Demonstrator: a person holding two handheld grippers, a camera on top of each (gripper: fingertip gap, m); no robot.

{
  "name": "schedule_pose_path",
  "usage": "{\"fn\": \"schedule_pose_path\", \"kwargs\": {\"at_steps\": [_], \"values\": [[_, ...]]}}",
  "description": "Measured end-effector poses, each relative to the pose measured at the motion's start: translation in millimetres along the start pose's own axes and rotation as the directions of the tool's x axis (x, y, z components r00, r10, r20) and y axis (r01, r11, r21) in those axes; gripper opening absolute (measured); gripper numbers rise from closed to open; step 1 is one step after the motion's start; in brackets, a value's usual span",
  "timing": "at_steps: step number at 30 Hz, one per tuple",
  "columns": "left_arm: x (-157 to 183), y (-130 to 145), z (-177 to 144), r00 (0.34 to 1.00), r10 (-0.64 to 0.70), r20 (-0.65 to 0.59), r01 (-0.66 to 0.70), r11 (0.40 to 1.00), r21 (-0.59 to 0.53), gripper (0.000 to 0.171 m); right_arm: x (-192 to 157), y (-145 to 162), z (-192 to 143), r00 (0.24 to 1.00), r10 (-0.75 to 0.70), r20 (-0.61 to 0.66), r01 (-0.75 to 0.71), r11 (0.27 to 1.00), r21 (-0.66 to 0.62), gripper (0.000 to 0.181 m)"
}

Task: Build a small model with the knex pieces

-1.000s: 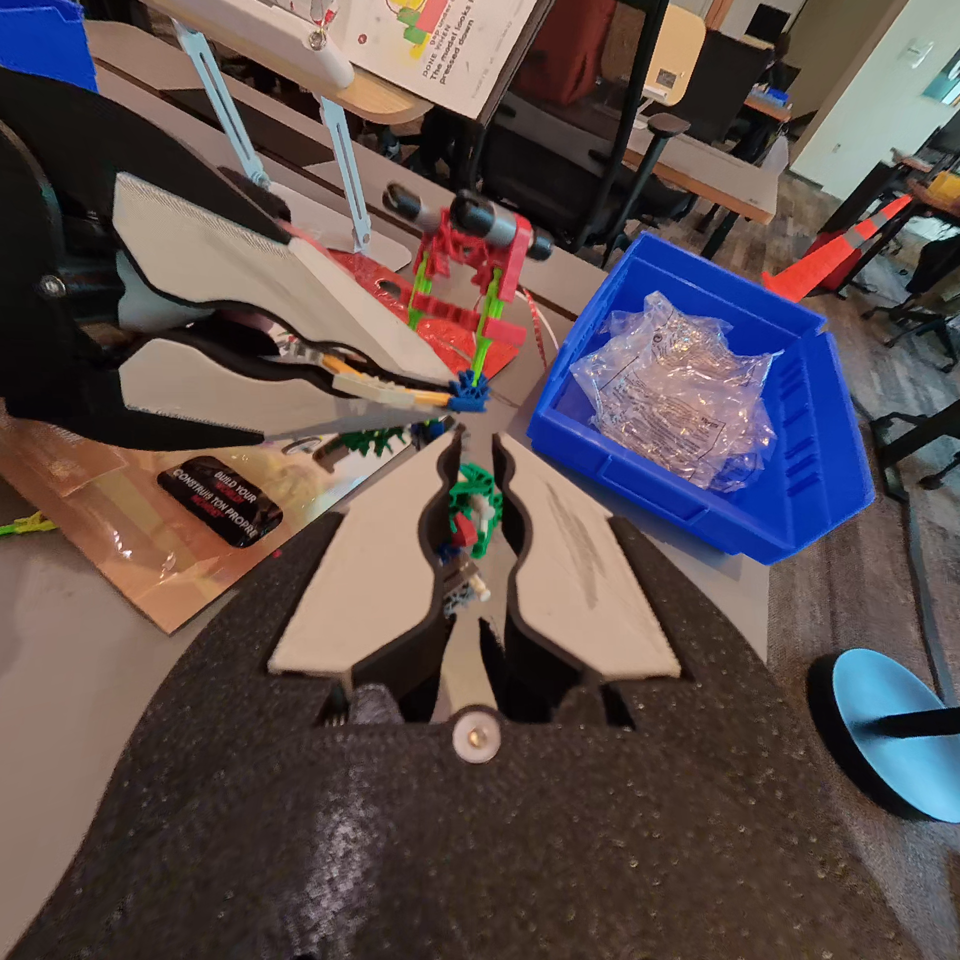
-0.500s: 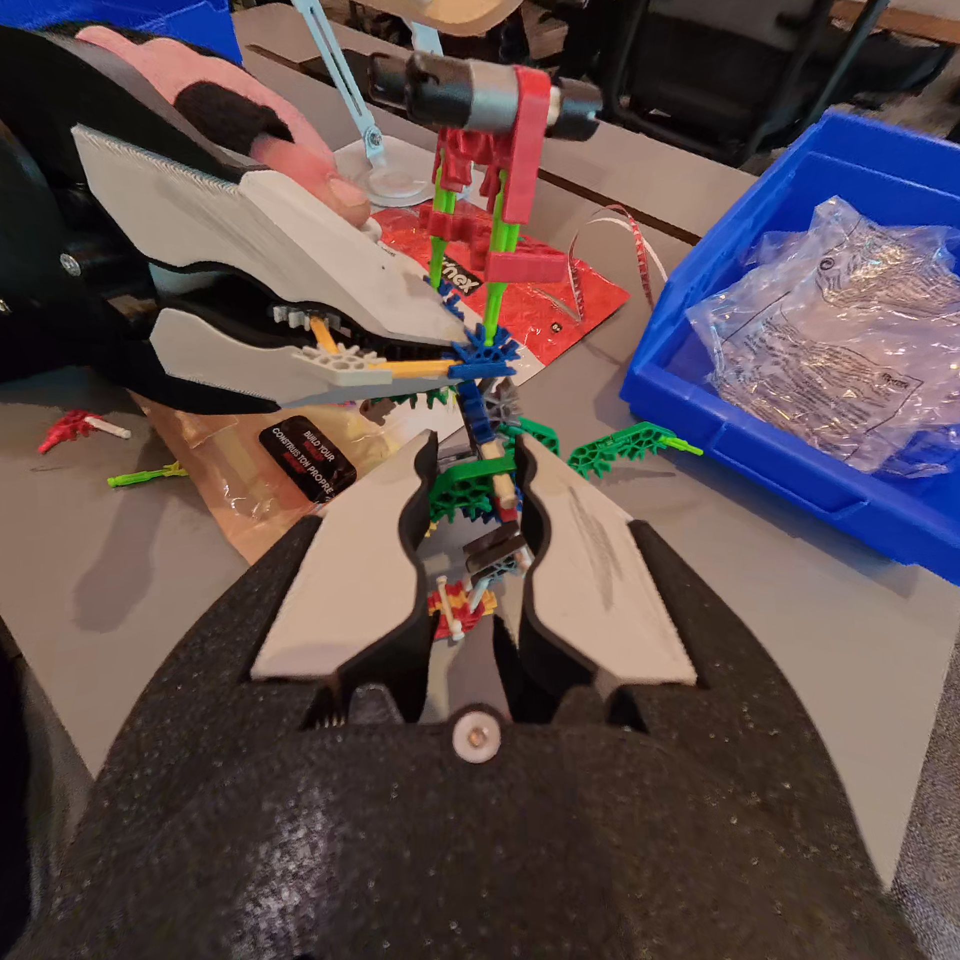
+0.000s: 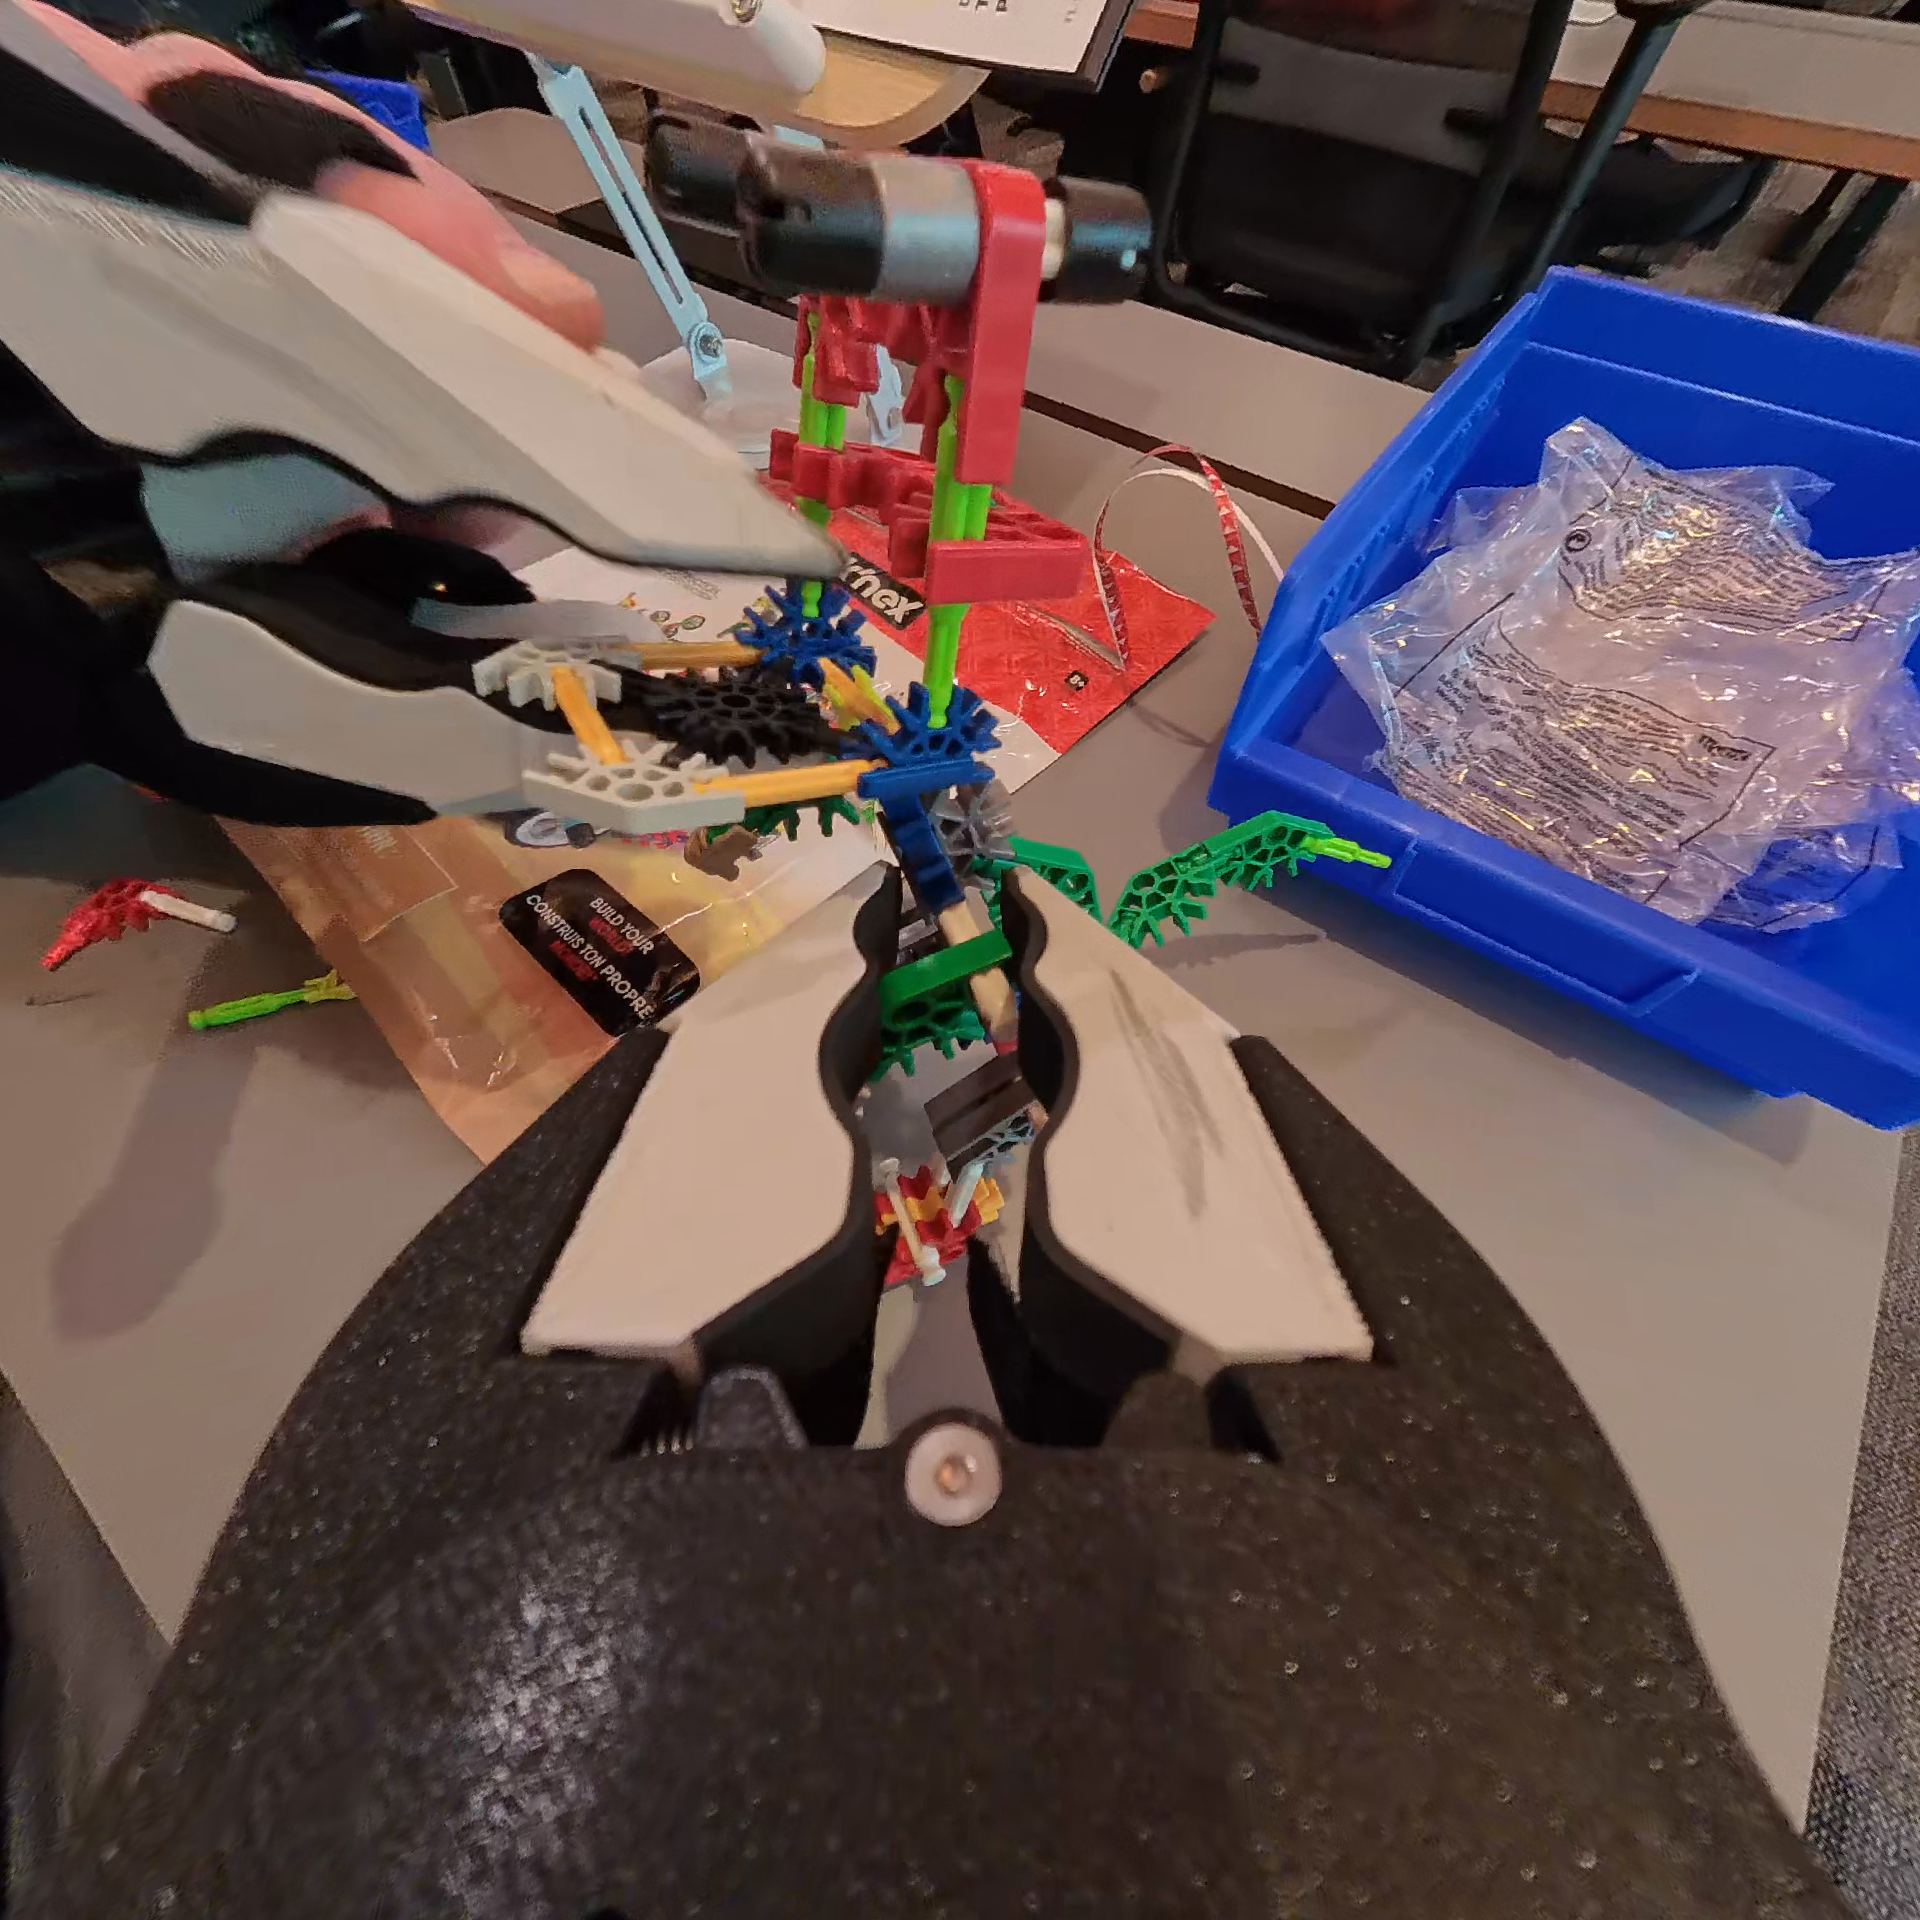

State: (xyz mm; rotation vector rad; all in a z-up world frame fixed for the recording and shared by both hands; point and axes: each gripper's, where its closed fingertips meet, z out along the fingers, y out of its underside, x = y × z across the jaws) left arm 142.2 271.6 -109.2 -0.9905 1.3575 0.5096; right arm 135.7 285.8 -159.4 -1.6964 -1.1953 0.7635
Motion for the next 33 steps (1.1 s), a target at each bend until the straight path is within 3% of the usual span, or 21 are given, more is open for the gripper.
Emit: {"fn": "schedule_pose_path", "kwargs": {"at_steps": [3, 17, 23, 27, 29, 31, 33], "values": [[-4.7, 0.8, -10.3, 1.000, -0.014, -0.002, 0.014, 1.000, -0.001, 0.026, 1.5, 0.6, -1.8, 1.000, 0.014, -0.020, -0.014, 1.000, 0.012, 0.016], [-2.4, 7.1, -34.6, 0.997, -0.066, -0.033, 0.065, 0.998, -0.014, 0.024, 0.7, -0.7, -4.3, 0.997, 0.038, -0.065, -0.033, 0.997, 0.075, 0.013], [12.2, 11.5, -37.2, 0.966, -0.226, -0.129, 0.229, 0.973, 0.012, 0.024, 1.3, 2.0, -10.7, 0.997, 0.054, -0.062, -0.049, 0.995, 0.081, 0.012], [29.8, 33.3, -35.6, 0.837, -0.466, -0.288, 0.469, 0.881, -0.060, 0.030, 0.0, 2.4, -14.1, 0.997, 0.074, -0.038, -0.070, 0.992, 0.102, 0.011], [43.3, 49.8, -26.7, 0.736, -0.580, -0.348, 0.564, 0.810, -0.160, 0.050, -1.9, 1.8, -15.2, 0.997, 0.082, -0.016, -0.079, 0.990, 0.117, 0.010], [62.4, 55.4, -18.4, 0.630, -0.647, -0.428, 0.616, 0.753, -0.232, 0.060, -4.3, 1.4, -15.7, 0.996, 0.088, 0.007, -0.088, 0.988, 0.131, 0.009], [77.1, 58.0, -8.4, 0.587, -0.664, -0.463, 0.619, 0.737, -0.272, 0.066, -7.2, 1.2, -15.9, 0.995, 0.096, 0.036, -0.100, 0.985, 0.138, 0.009]]}}
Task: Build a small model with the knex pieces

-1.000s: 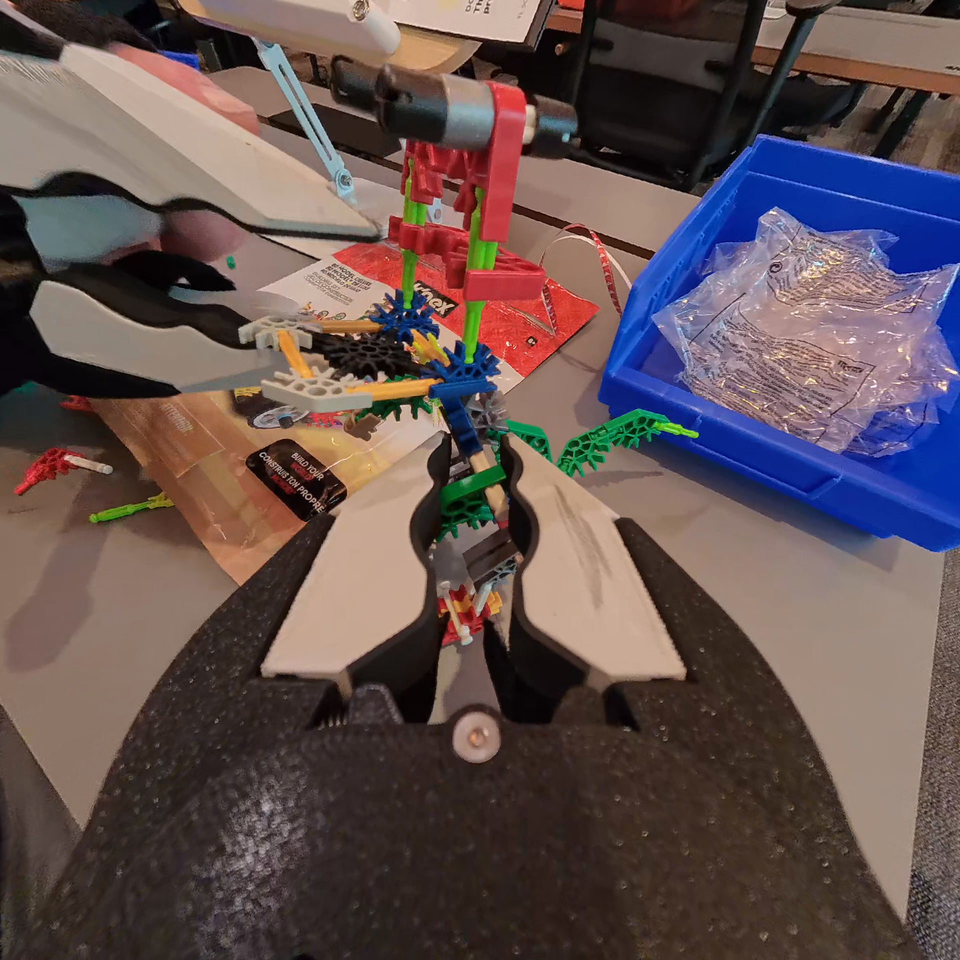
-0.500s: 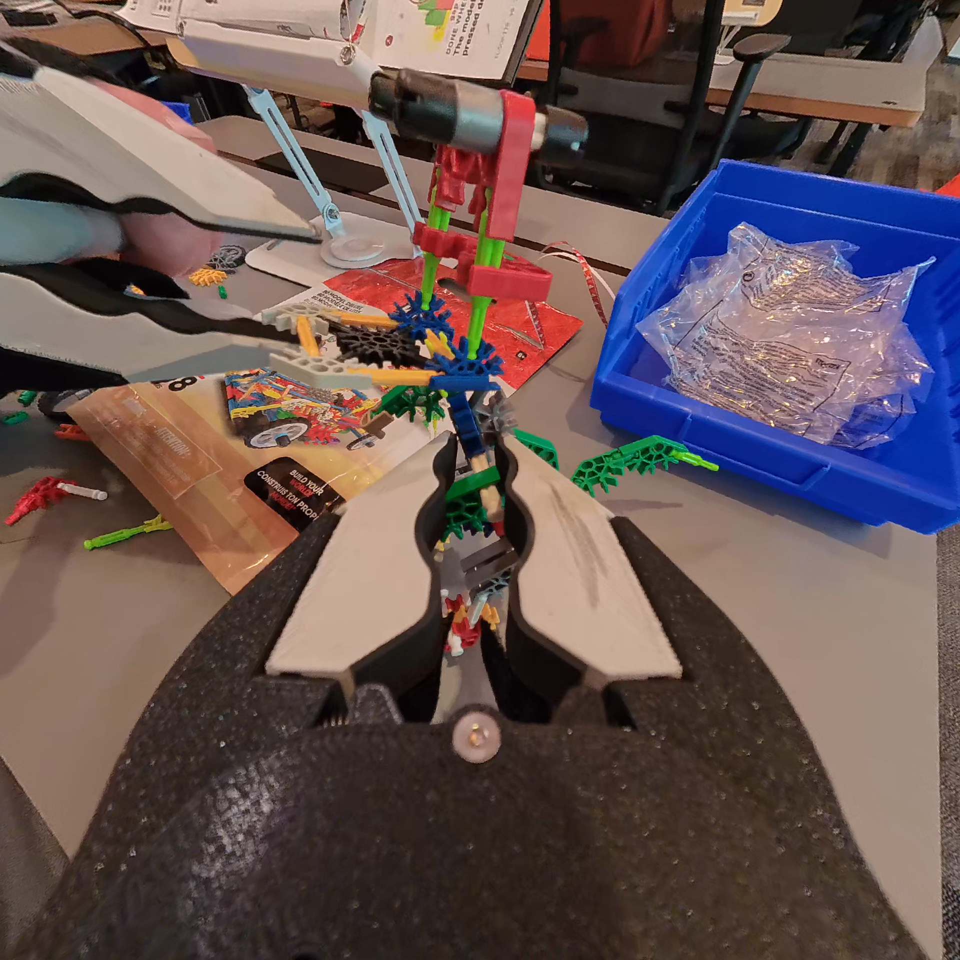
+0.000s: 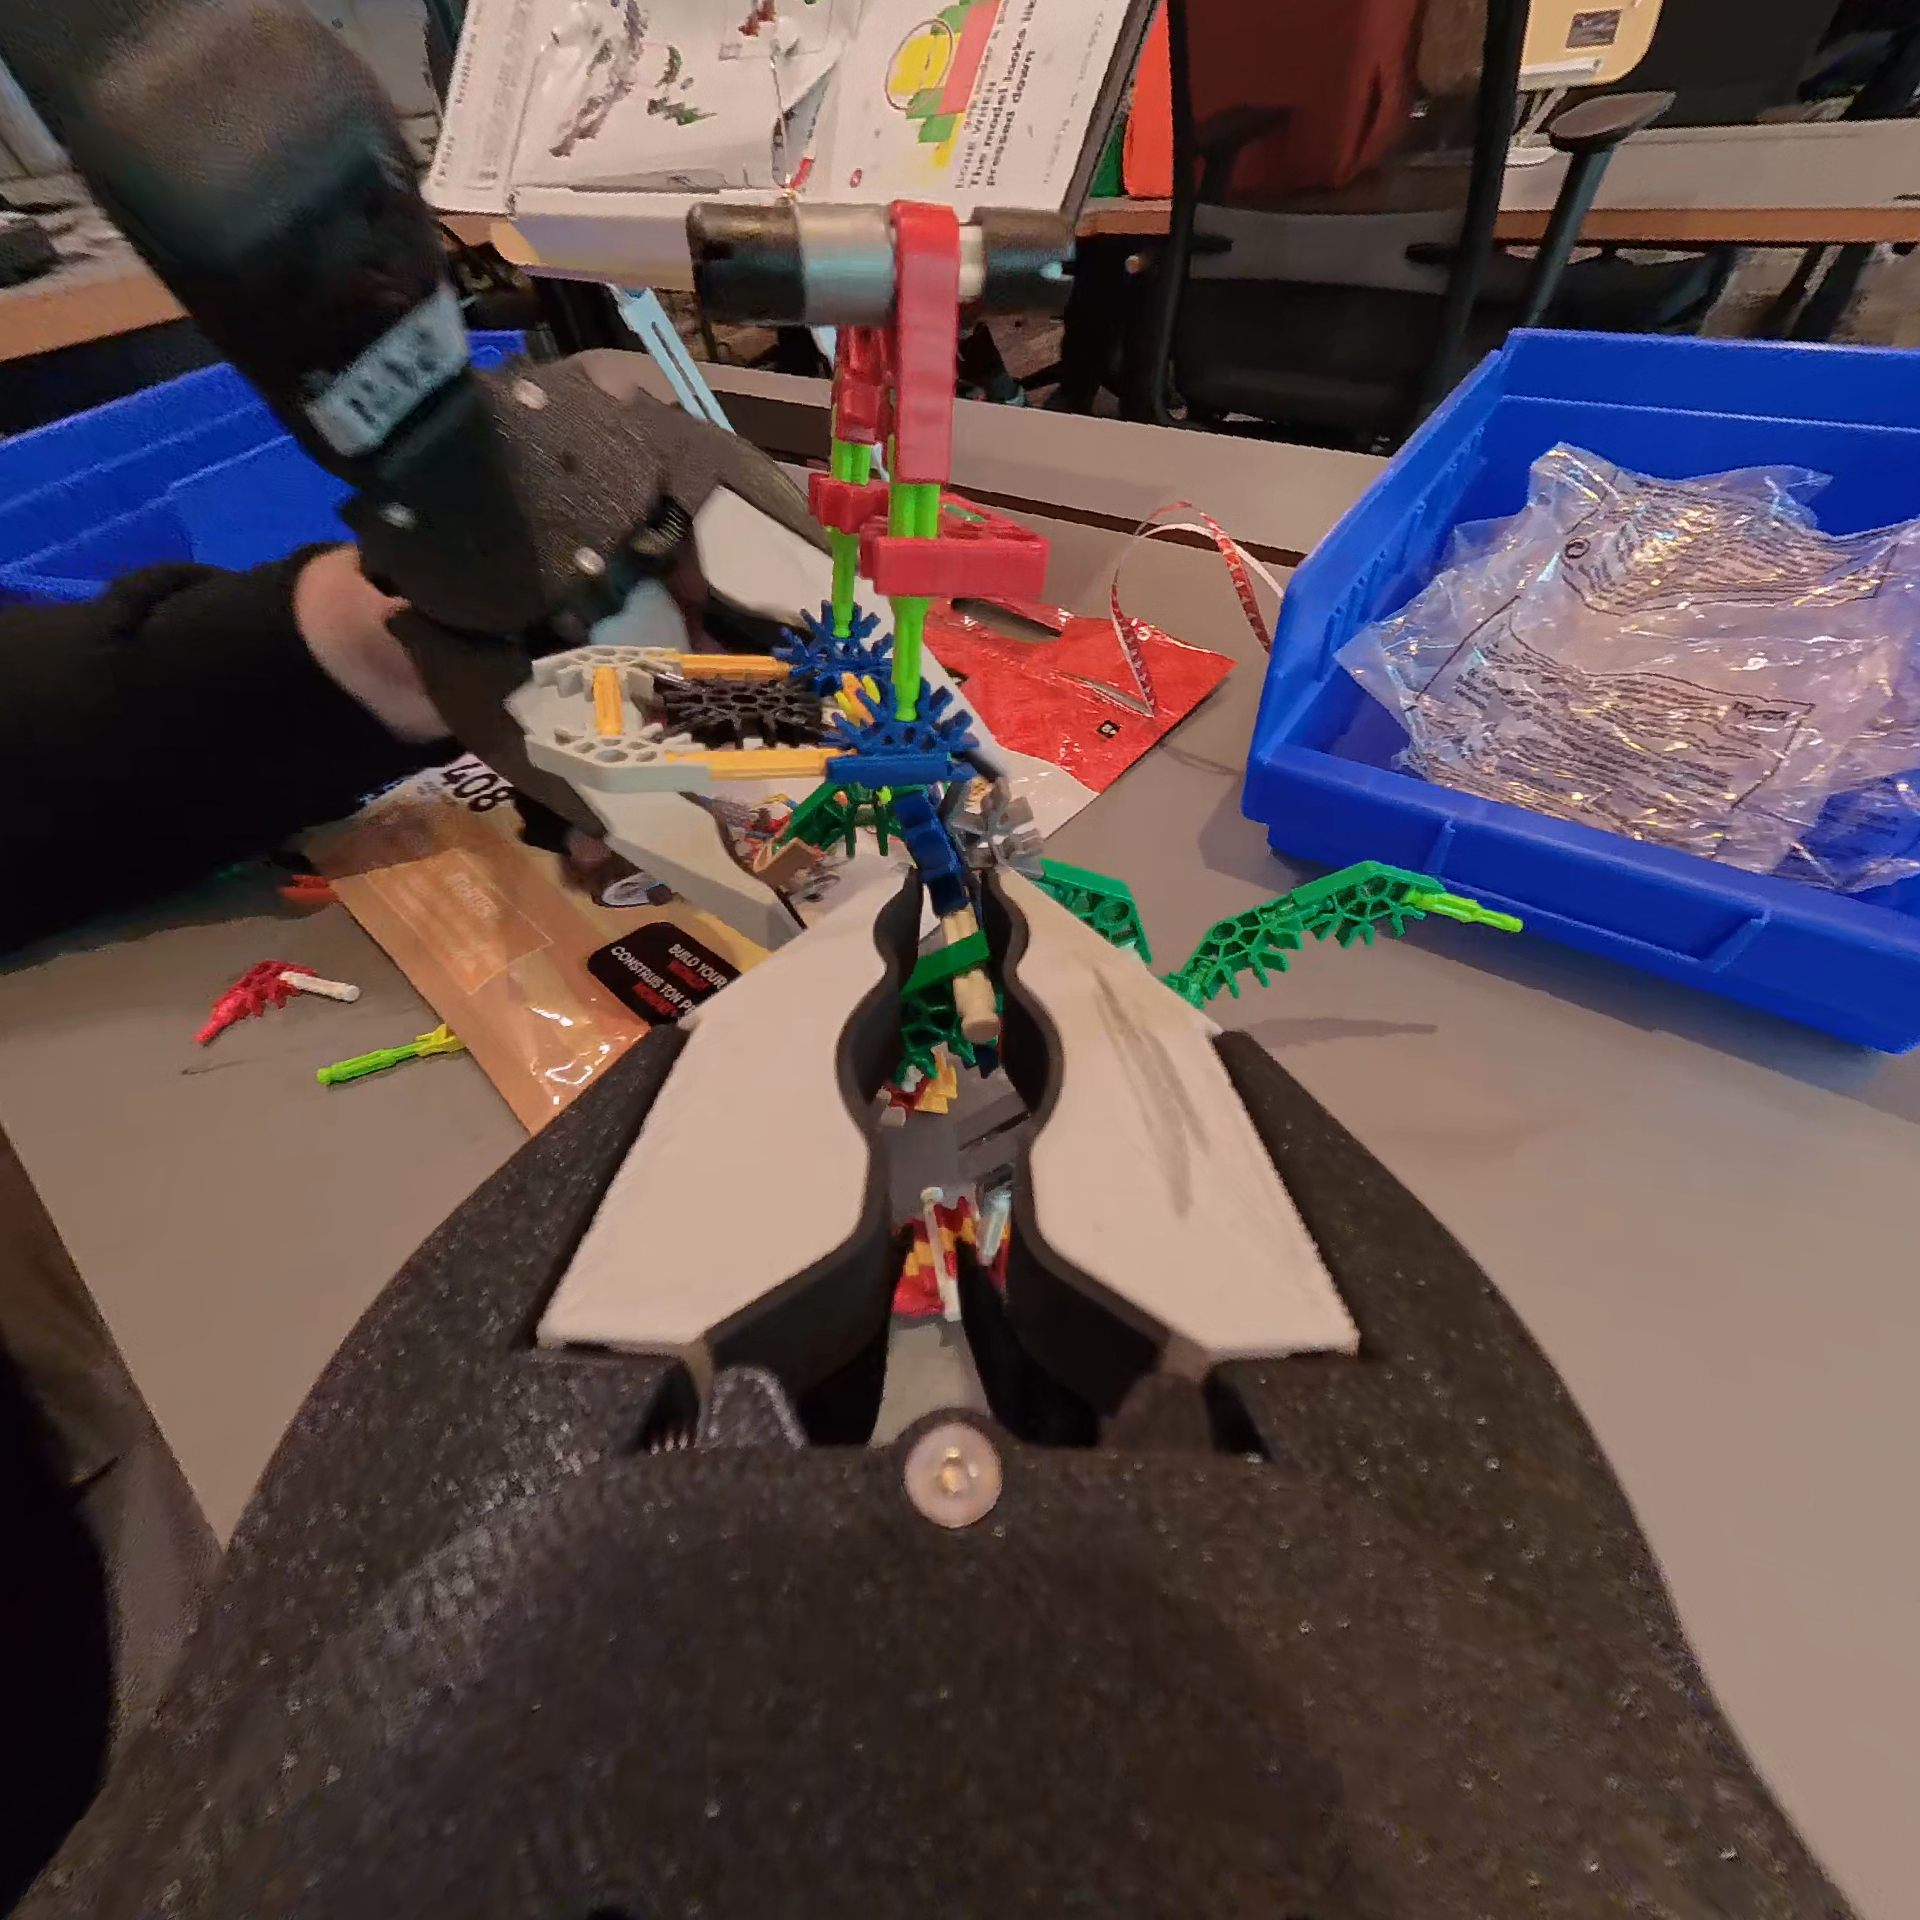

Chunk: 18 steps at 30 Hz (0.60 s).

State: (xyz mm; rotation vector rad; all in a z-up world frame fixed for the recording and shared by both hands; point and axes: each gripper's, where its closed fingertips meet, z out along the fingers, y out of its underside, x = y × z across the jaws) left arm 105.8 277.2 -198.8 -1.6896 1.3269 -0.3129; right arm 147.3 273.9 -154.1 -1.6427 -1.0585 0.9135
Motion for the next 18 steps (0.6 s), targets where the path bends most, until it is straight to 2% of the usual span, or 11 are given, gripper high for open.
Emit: {"fn": "schedule_pose_path", "kwargs": {"at_steps": [2, 3, 5, 9, 12, 18], "values": [[5.4, 13.4, 14.0, 0.998, 0.001, -0.059, -0.005, 0.998, -0.065, 0.063, -1.3, -0.1, -0.7, 1.000, 0.006, 0.018, -0.006, 1.000, 0.005, 0.009], [4.0, 15.0, 19.5, 0.998, 0.003, -0.059, -0.006, 0.998, -0.064, 0.062, -2.7, -0.1, -1.1, 0.999, 0.010, 0.033, -0.010, 1.000, 0.008, 0.009], [17.0, 14.5, 26.2, 0.987, -0.035, -0.157, 0.026, 0.998, -0.063, 0.058, -6.0, 0.2, -1.7, 0.998, 0.016, 0.065, -0.017, 1.000, 0.012, 0.009], [26.8, 12.3, 32.8, 0.979, -0.038, -0.202, 0.028, 0.998, -0.051, 0.049, -9.0, -0.5, -2.6, 0.993, 0.036, 0.109, -0.039, 0.999, 0.019, 0.009], [28.5, 9.9, 34.0, 0.980, -0.015, -0.196, 0.011, 1.000, -0.019, 0.046, -8.7, -1.3, -4.2, 0.990, 0.060, 0.130, -0.064, 0.998, 0.024, 0.009], [25.2, 7.0, 35.9, 0.989, 0.097, -0.109, -0.096, 0.995, 0.018, 0.042, -2.7, -2.9, -8.8, 0.973, 0.171, 0.154, -0.178, 0.983, 0.039, 0.009]]}}
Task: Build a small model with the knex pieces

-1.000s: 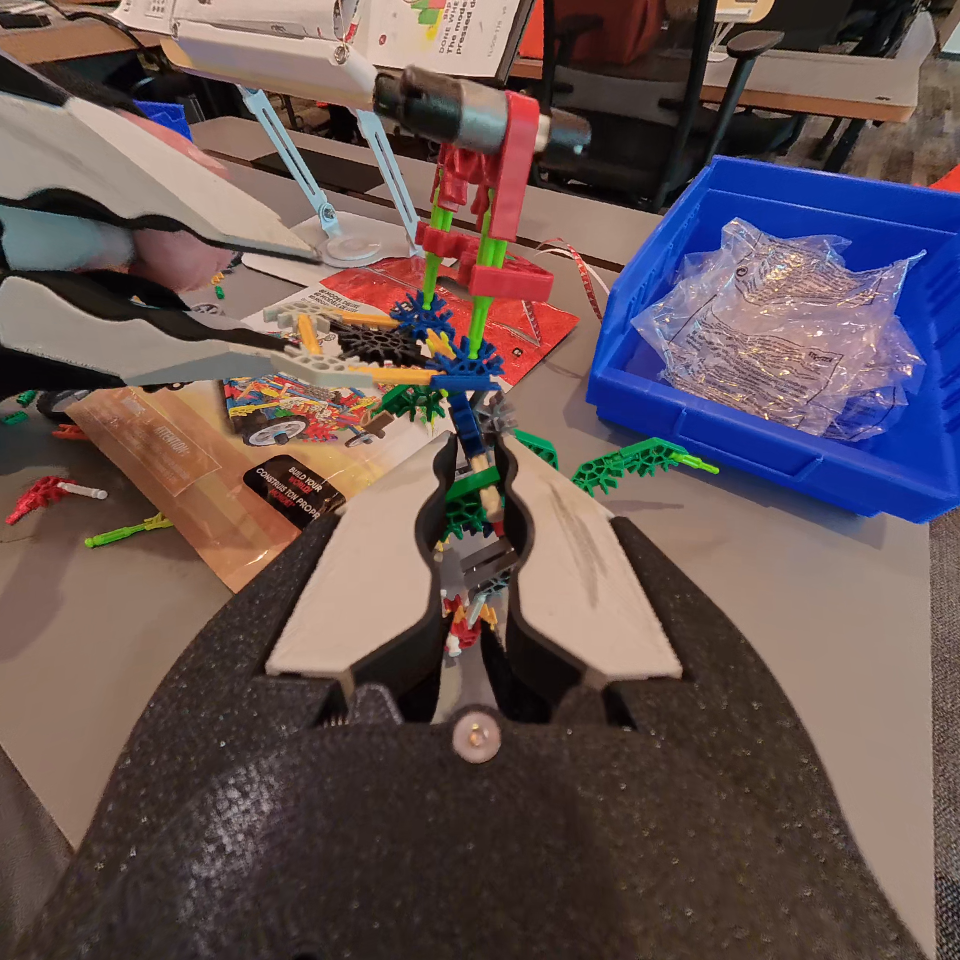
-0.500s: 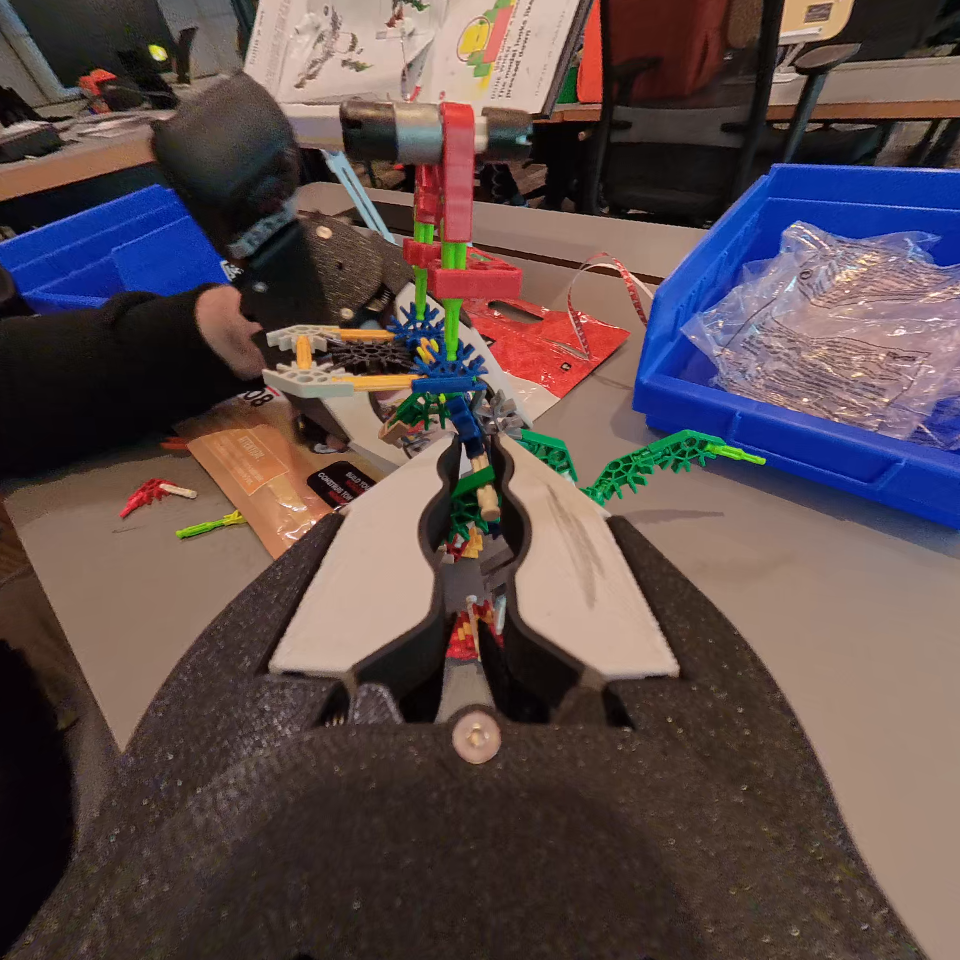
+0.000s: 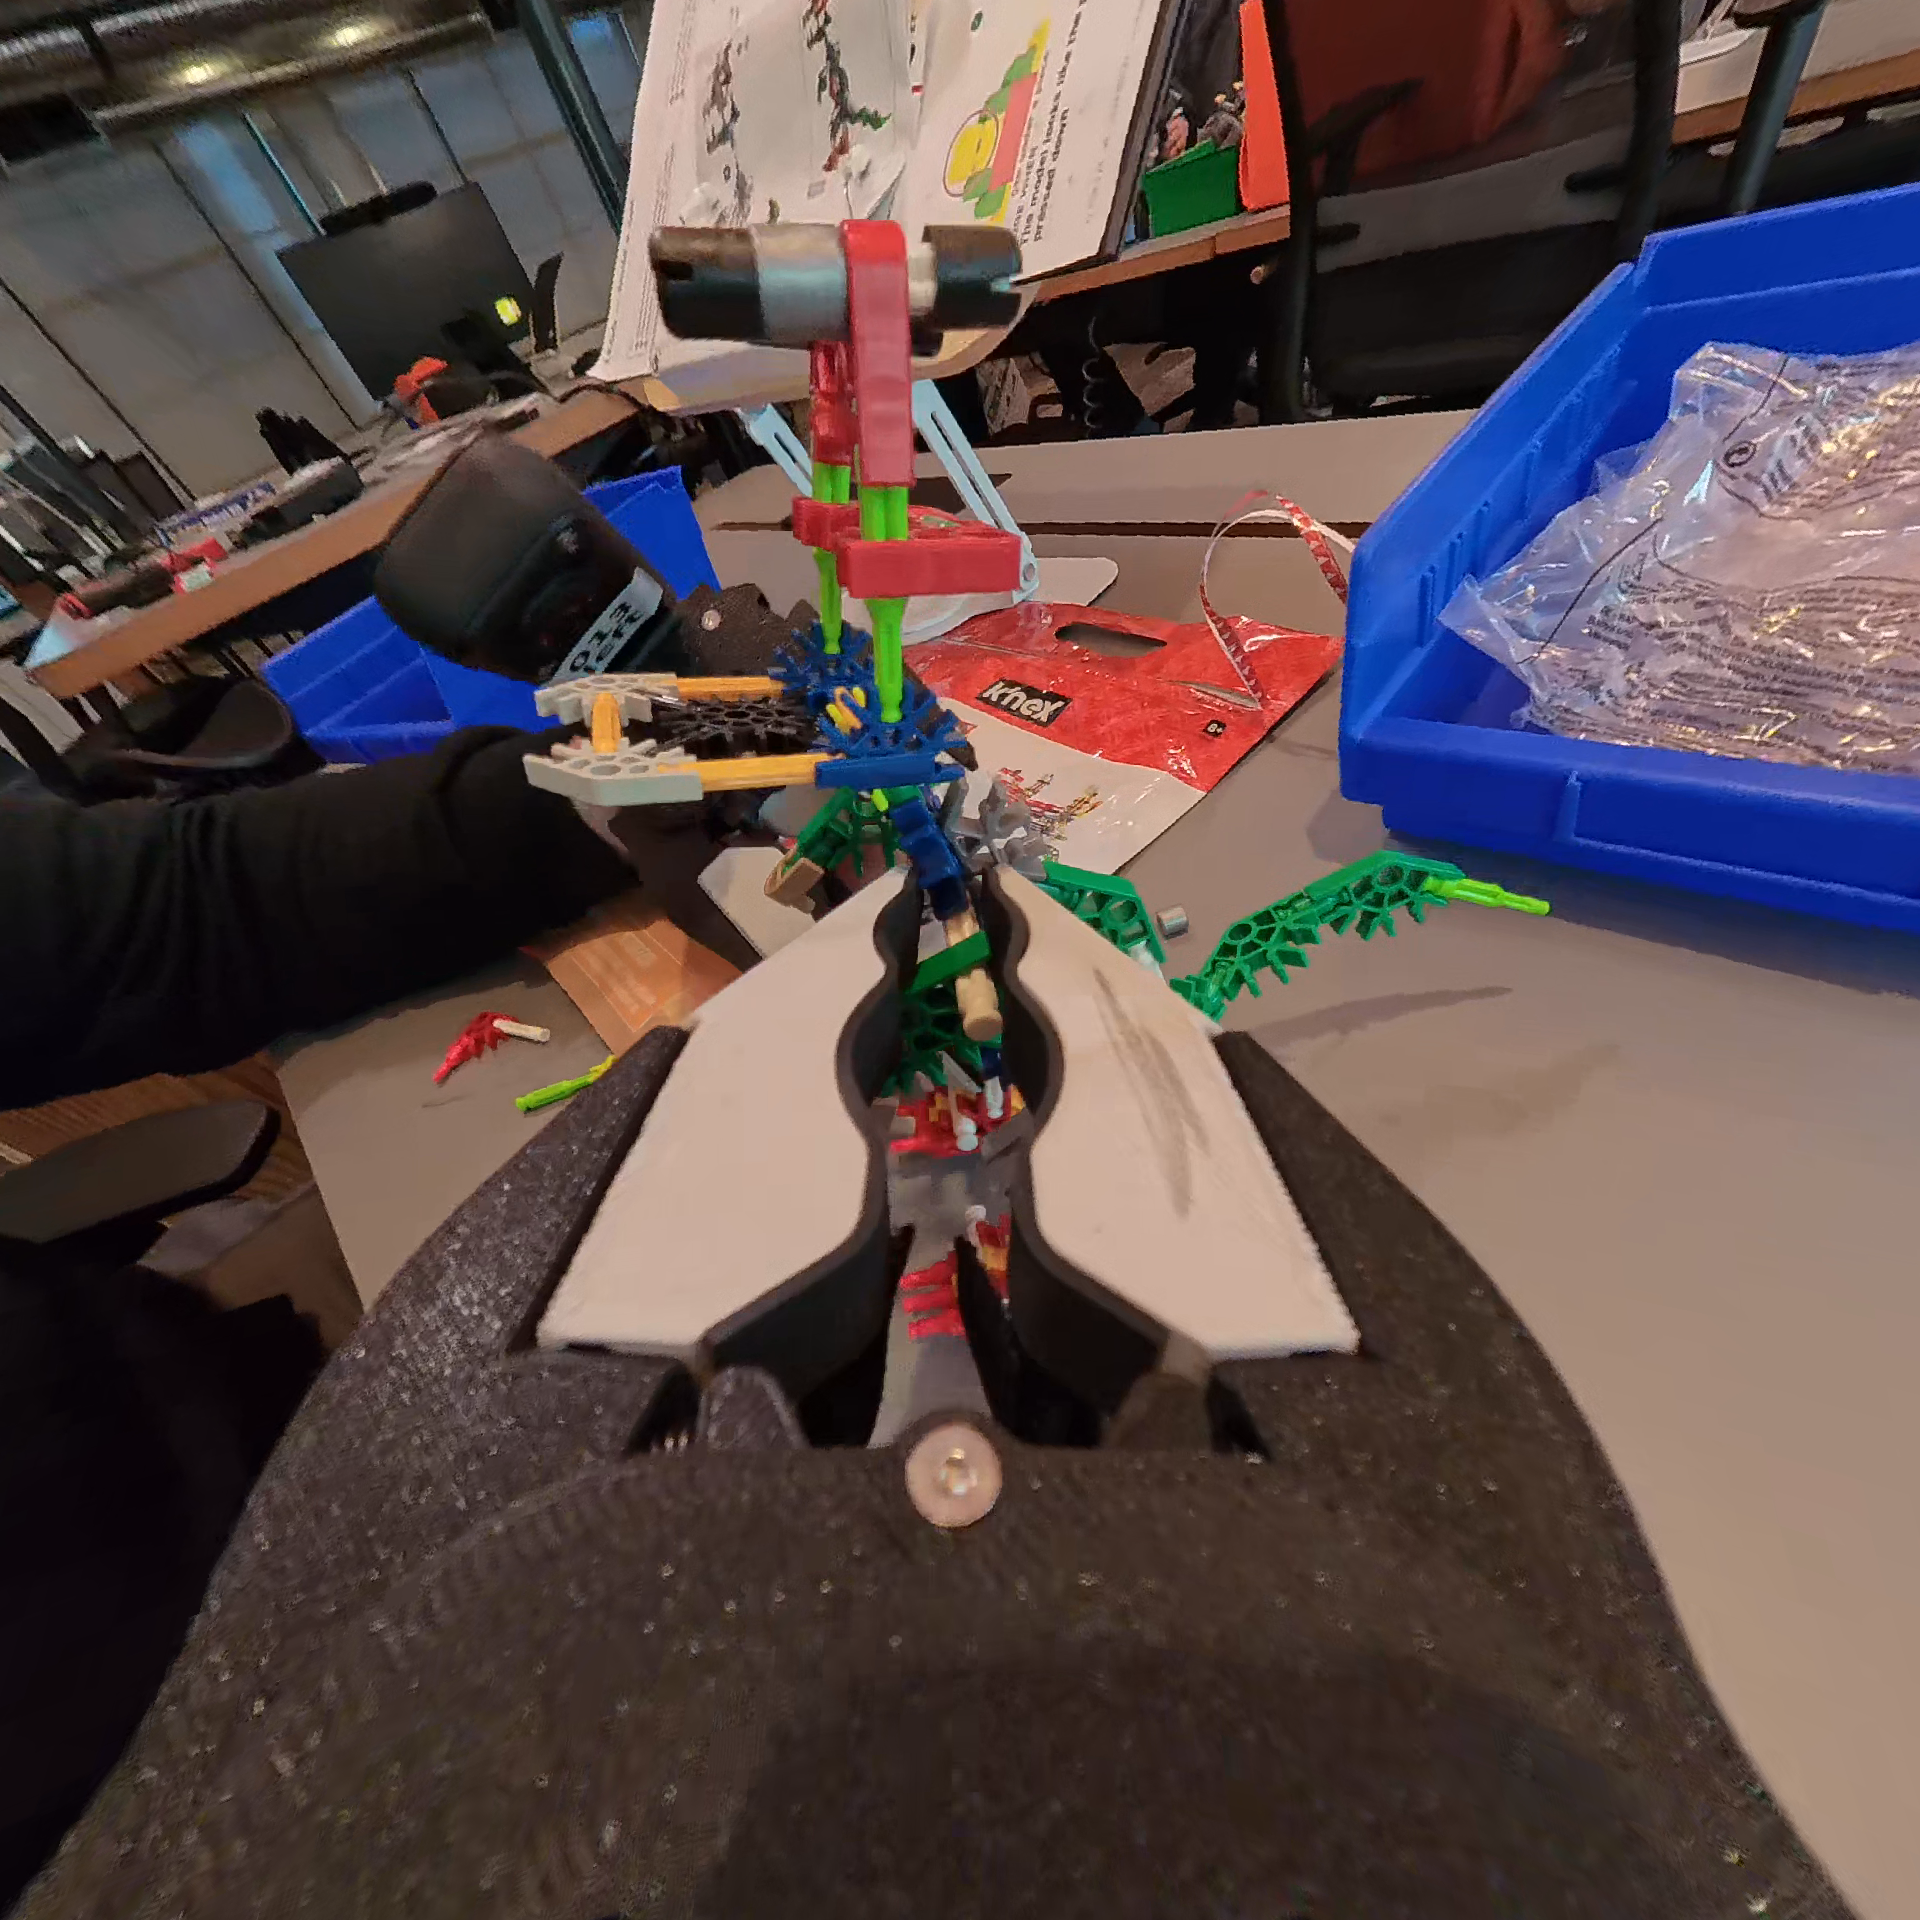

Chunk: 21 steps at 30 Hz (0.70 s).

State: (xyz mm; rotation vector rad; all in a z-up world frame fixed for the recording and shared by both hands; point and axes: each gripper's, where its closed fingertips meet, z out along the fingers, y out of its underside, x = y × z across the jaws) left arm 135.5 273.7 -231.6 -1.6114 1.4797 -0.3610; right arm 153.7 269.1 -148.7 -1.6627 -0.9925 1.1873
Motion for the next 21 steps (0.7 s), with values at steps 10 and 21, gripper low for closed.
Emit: {"fn": "schedule_pose_path", "kwargs": {"at_steps": [10, 21], "values": [[-1.4, 3.1, 1.0, 0.994, 0.085, 0.063, -0.085, 0.996, -0.008, 0.038, 1.4, 0.2, -3.3, 0.993, 0.116, 0.020, -0.117, 0.991, 0.058, 0.014], [-2.6, 10.7, 1.3, 0.996, 0.073, 0.050, -0.071, 0.997, -0.031, 0.024, -12.3, -12.0, -12.2, 0.998, -0.048, -0.031, 0.049, 0.997, 0.064, 0.050]]}}
